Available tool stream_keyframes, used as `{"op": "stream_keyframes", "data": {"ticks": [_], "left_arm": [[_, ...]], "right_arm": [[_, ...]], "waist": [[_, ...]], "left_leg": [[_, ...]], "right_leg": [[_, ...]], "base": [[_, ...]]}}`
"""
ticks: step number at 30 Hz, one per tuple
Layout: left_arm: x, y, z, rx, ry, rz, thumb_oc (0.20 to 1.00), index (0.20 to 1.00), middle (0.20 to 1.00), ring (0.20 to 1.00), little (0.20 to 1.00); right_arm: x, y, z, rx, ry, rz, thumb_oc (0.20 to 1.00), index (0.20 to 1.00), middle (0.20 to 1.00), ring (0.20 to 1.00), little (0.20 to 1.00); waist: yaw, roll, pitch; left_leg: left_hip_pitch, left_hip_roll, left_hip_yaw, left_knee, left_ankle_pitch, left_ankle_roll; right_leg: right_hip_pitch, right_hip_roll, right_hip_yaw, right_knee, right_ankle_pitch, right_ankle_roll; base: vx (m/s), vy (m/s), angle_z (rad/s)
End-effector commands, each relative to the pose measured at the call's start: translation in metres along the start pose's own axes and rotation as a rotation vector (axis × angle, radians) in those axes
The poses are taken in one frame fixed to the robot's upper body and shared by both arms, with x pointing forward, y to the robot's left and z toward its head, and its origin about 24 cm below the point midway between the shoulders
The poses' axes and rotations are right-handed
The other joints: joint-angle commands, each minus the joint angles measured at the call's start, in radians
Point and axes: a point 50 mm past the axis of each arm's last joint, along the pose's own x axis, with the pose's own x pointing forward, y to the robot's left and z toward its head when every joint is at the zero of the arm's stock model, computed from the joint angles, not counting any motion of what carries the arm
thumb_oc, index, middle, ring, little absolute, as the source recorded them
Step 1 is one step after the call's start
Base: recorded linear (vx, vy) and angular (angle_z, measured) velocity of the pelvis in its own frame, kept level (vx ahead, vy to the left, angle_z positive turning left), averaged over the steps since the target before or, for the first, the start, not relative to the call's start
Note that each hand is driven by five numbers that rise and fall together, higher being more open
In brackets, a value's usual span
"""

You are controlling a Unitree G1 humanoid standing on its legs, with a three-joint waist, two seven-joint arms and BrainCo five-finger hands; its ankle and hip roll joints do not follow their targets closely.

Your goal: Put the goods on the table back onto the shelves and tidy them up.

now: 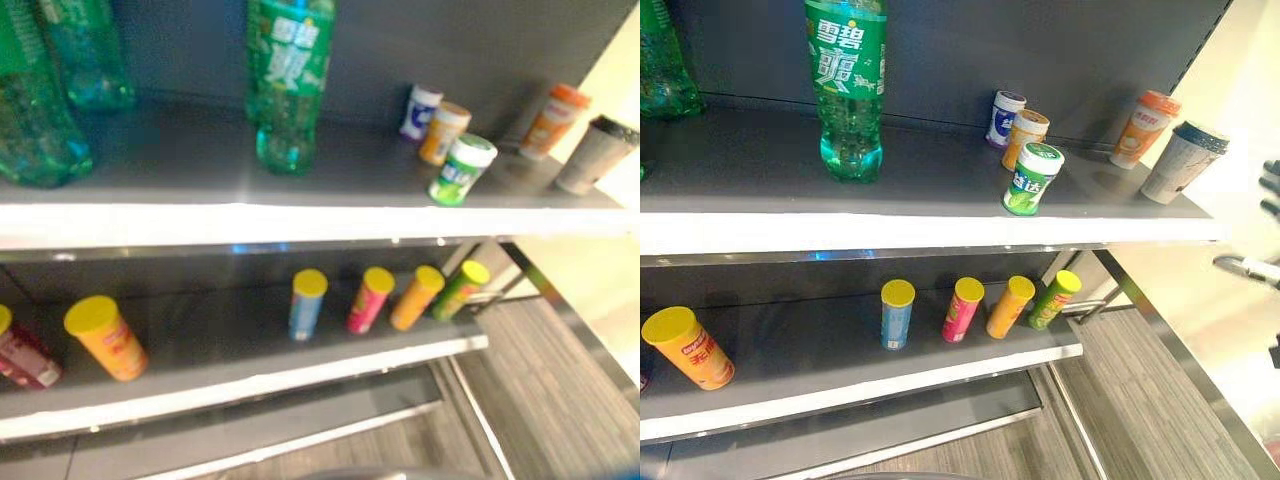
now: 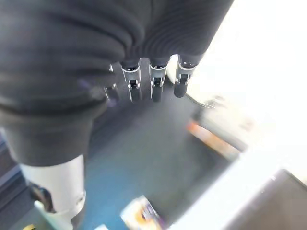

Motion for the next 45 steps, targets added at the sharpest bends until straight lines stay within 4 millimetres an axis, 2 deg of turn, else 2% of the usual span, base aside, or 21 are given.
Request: {"op": "stream_keyframes", "data": {"ticks": [1,2,4,5,8,13,16,19,21,22,24,26,27,29,31,33,39,40,42,44,45], "left_arm": [[0.001,-0.019,-0.010,-0.032,0.016,-0.069,1.000,1.000,1.000,1.000,1.000],[0.001,-0.019,-0.010,-0.032,0.016,-0.069,1.000,1.000,1.000,1.000,1.000],[0.003,-0.027,-0.008,-0.032,0.019,-0.092,1.000,1.000,1.000,1.000,1.000],[0.003,-0.026,-0.007,-0.033,0.018,-0.091,1.000,1.000,1.000,1.000,1.000],[0.002,-0.032,-0.013,-0.033,0.047,-0.119,1.000,1.000,1.000,1.000,1.000],[0.000,-0.031,-0.023,-0.009,0.092,-0.134,1.000,1.000,1.000,1.000,1.000],[0.000,-0.031,-0.023,-0.005,0.097,-0.135,1.000,1.000,1.000,1.000,1.000],[0.006,-0.037,-0.004,0.081,0.063,-0.109,1.000,1.000,1.000,1.000,1.000],[0.007,-0.041,-0.002,0.156,0.063,-0.102,1.000,1.000,1.000,1.000,1.000],[0.007,-0.049,-0.004,0.234,0.068,-0.108,1.000,1.000,1.000,1.000,1.000],[0.008,-0.052,-0.002,0.225,0.057,-0.122,1.000,1.000,1.000,1.000,1.000],[0.010,-0.053,0.010,0.186,0.016,-0.101,1.000,1.000,1.000,1.000,1.000],[0.010,-0.053,0.010,0.186,0.015,-0.101,1.000,1.000,1.000,1.000,1.000],[0.009,-0.045,0.012,0.117,0.002,-0.069,1.000,1.000,1.000,1.000,1.000],[0.010,-0.042,0.016,0.046,-0.023,-0.043,1.000,1.000,1.000,1.000,1.000],[0.010,-0.045,0.020,0.046,-0.053,-0.044,1.000,1.000,1.000,1.000,1.000],[0.008,-0.068,0.045,0.024,-0.200,-0.097,1.000,1.000,1.000,1.000,1.000],[-0.009,-0.088,0.077,0.037,-0.408,-0.208,1.000,1.000,1.000,1.000,1.000],[-0.017,-0.091,0.090,0.052,-0.479,-0.238,1.000,1.000,1.000,1.000,1.000],[-0.040,-0.083,0.126,0.161,-0.661,-0.265,1.000,1.000,1.000,1.000,1.000],[-0.040,-0.083,0.126,0.161,-0.661,-0.265,1.000,1.000,1.000,1.000,1.000]], "right_arm": [[-0.006,-0.005,-0.040,0.175,0.109,-0.078,1.000,1.000,1.000,1.000,1.000],[-0.006,-0.005,-0.040,0.175,0.109,-0.078,1.000,1.000,1.000,1.000,1.000],[-0.049,0.051,-0.128,0.473,0.443,-0.143,1.000,1.000,1.000,1.000,1.000],[-0.049,0.051,-0.128,0.475,0.442,-0.142,1.000,1.000,1.000,1.000,1.000],[-0.112,0.114,-0.186,0.705,0.796,-0.166,1.000,1.000,1.000,1.000,1.000],[-0.172,0.186,-0.208,0.788,1.155,-0.003,1.000,1.000,1.000,1.000,1.000],[-0.193,0.208,-0.216,0.683,1.337,0.077,1.000,1.000,1.000,1.000,1.000],[-0.223,0.235,-0.222,0.549,1.673,0.062,1.000,1.000,1.000,1.000,1.000],[-0.223,0.244,-0.221,0.523,1.741,0.030,1.000,1.000,1.000,1.000,1.000],[-0.197,0.278,-0.217,0.380,1.682,0.276,1.000,1.000,1.000,1.000,1.000],[-0.180,0.290,-0.216,0.367,1.616,0.326,1.000,1.000,1.000,1.000,1.000],[-0.150,0.308,-0.211,0.356,1.505,0.393,1.000,1.000,1.000,1.000,1.000],[-0.150,0.308,-0.211,0.356,1.504,0.394,1.000,1.000,1.000,1.000,1.000],[-0.153,0.311,-0.209,0.336,1.490,0.436,1.000,1.000,1.000,1.000,1.000],[-0.155,0.315,-0.208,0.255,1.485,0.523,1.000,1.000,1.000,1.000,1.000],[-0.157,0.316,-0.207,0.195,1.465,0.581,1.000,1.000,1.000,1.000,1.000],[-0.172,0.294,-0.215,0.073,1.491,0.569,1.000,1.000,1.000,1.000,1.000],[-0.171,0.270,-0.223,0.030,1.510,0.470,1.000,1.000,1.000,1.000,1.000],[-0.164,0.263,-0.225,0.014,1.497,0.437,1.000,1.000,1.000,1.000,1.000],[-0.153,0.254,-0.228,-0.001,1.475,0.400,1.000,1.000,1.000,1.000,1.000],[-0.153,0.254,-0.228,-0.001,1.475,0.400,1.000,1.000,1.000,1.000,1.000]], "waist": [[0.028,0.040,-0.013],[0.028,0.040,-0.013],[0.024,0.052,-0.005],[0.024,0.051,-0.004],[0.021,0.067,0.000],[0.034,0.089,0.002],[0.053,0.096,0.003],[0.088,0.109,0.014],[0.105,0.117,0.014],[0.142,0.124,0.032],[0.151,0.134,0.052],[0.167,0.171,0.081],[0.167,0.171,0.079],[0.204,0.178,0.058],[0.238,0.171,0.050],[0.249,0.154,0.045],[0.260,0.181,0.084],[0.261,0.224,0.117],[0.260,0.233,0.135],[0.263,0.222,0.163],[0.261,0.223,0.160]], "left_leg": [[0.049,0.029,0.010,0.007,-0.121,0.019],[0.049,0.029,0.010,0.007,-0.121,0.019],[0.051,0.029,0.019,0.007,-0.121,0.022],[0.052,0.030,0.019,0.007,-0.121,0.022],[0.053,0.028,0.020,0.007,-0.121,0.025],[0.047,0.020,0.004,0.007,-0.115,0.026],[0.041,0.017,-0.007,0.007,-0.111,0.028],[0.028,0.018,-0.043,0.007,-0.105,0.032],[0.022,0.014,-0.059,0.007,-0.103,0.035],[0.003,-0.003,-0.066,0.007,-0.093,0.045],[-0.010,-0.008,-0.062,0.007,-0.079,0.051],[-0.046,0.002,-0.059,0.020,-0.051,0.061],[-0.048,0.001,-0.059,0.020,-0.050,0.061],[-0.091,0.000,-0.081,0.061,-0.031,0.062],[-0.110,0.004,-0.114,0.076,-0.021,0.045],[-0.123,0.013,-0.123,0.076,-0.008,0.028],[-0.215,0.091,-0.204,0.024,0.137,-0.042],[-0.273,0.111,-0.251,0.007,0.205,-0.072],[-0.284,0.110,-0.247,0.007,0.208,-0.070],[-0.277,0.064,-0.265,0.102,0.133,-0.045],[-0.282,0.064,-0.267,0.104,0.134,-0.045]], "right_leg": [[-0.111,-0.022,0.066,0.020,0.156,0.011],[-0.111,-0.022,0.066,0.020,0.156,0.011],[-0.119,-0.018,0.080,0.022,0.160,0.008],[-0.119,-0.018,0.080,0.022,0.160,0.008],[-0.117,-0.020,0.083,0.022,0.158,0.004],[-0.108,-0.029,0.065,0.026,0.153,0.003],[-0.104,-0.032,0.050,0.026,0.146,0.001],[-0.091,-0.031,0.030,0.033,0.128,-0.011],[-0.084,-0.035,0.016,0.029,0.130,-0.013],[-0.103,-0.048,-0.004,0.024,0.185,-0.003],[-0.130,-0.043,0.015,0.047,0.223,0.003],[-0.125,-0.009,0.068,0.177,0.112,-0.025],[-0.128,-0.010,0.068,0.177,0.113,-0.025],[-0.049,0.030,0.083,0.302,0.033,-0.051],[-0.010,0.061,0.070,0.237,-0.073,-0.073],[0.028,0.079,0.053,0.153,-0.109,-0.085],[0.043,0.209,0.012,0.050,-0.136,-0.150],[0.035,0.265,-0.026,0.041,-0.148,-0.177],[0.023,0.267,-0.032,0.049,-0.146,-0.181],[-0.008,0.243,-0.031,0.066,-0.122,-0.181],[-0.011,0.243,-0.033,0.065,-0.120,-0.180]], "base": [[-0.01,0.008,-0.13],[-0.02,0.012,-0.13],[-0.03,0.023,-0.08],[-0.01,0.020,-0.17],[-0.01,0.018,-0.18],[0.00,0.004,0.00],[0.00,0.010,0.16],[0.00,0.002,0.14],[-0.03,0.055,0.53],[-0.08,0.067,0.61],[-0.24,0.013,0.22],[-0.32,-0.008,-0.03],[-0.20,-0.049,-0.01],[-0.11,-0.131,0.39],[-0.04,-0.208,0.54],[-0.09,-0.307,0.16],[-0.26,-0.367,0.33],[-0.43,-0.373,0.50],[-0.27,-0.189,0.70],[-0.20,-0.087,0.13],[-0.18,-0.074,-0.27]]}}
